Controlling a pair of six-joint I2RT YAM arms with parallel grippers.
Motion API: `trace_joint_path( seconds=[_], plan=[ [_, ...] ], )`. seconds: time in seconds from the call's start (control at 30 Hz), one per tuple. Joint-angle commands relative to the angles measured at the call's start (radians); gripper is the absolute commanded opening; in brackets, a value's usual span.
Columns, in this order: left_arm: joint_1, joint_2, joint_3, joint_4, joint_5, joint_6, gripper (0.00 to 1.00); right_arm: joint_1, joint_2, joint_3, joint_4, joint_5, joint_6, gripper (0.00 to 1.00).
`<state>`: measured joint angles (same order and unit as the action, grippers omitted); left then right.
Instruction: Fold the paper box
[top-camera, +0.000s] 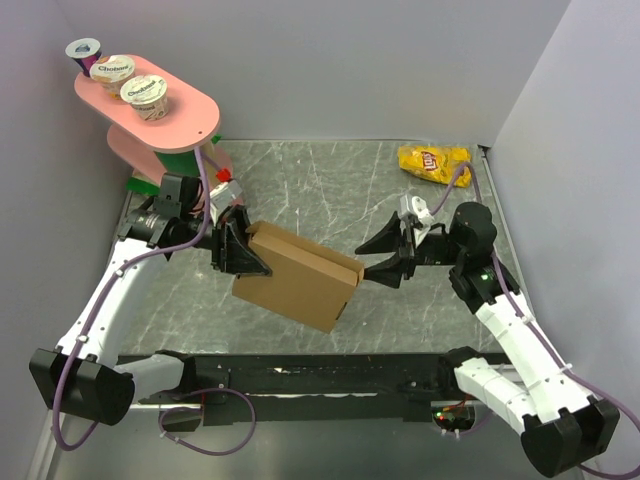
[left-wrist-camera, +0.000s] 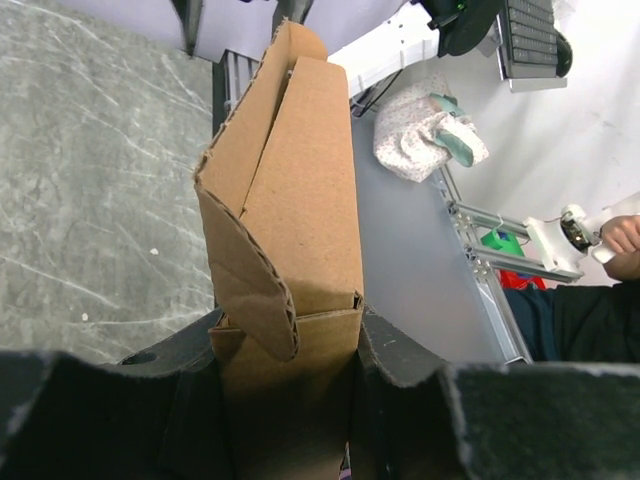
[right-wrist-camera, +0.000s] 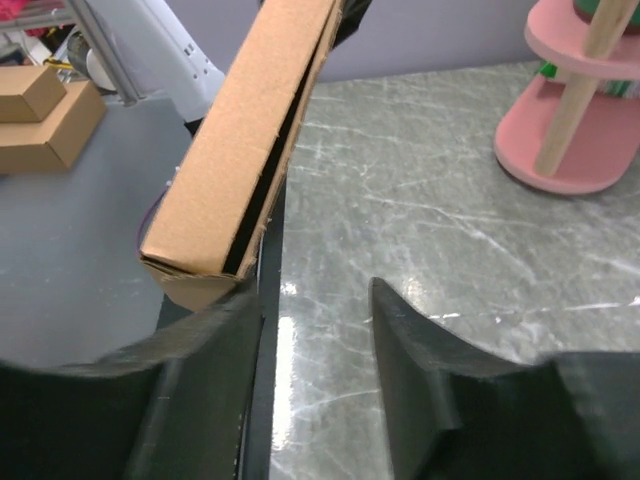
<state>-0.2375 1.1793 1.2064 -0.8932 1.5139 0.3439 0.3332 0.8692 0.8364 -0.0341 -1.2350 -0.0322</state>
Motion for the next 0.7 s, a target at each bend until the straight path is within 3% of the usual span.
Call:
trace_joint_path(
  seconds=[0.0,0.13,0.2,0.33,0.57,0.67],
  plan=[
    [0.007,-0.020,0.028,0.028,0.177,0.004,0.01,0.018,-0.073,0.041,-0.076,0.034,-0.061,0.66],
    [0.012,-0.038,0.019,0.056,0.114,-0.034,0.01,0.018,-0.110,-0.005,0.031,0.072,0.030,0.62],
    [0.012,-0.055,-0.013,0.115,0.016,-0.068,0.01,0.018,-0.105,0.013,0.063,0.098,0.095,0.60],
    [-0.025,-0.119,-0.128,0.362,-0.165,-0.317,0.01,0.042,-0.091,0.056,-0.004,0.196,0.095,0.60],
    [-0.026,-0.133,-0.108,0.317,-0.192,-0.267,0.01,0.076,-0.044,0.061,-0.044,0.313,0.119,0.52],
    [-0.026,-0.136,-0.120,0.332,-0.238,-0.270,0.01,0.076,-0.041,0.062,-0.062,0.333,0.124,0.54]
  ],
)
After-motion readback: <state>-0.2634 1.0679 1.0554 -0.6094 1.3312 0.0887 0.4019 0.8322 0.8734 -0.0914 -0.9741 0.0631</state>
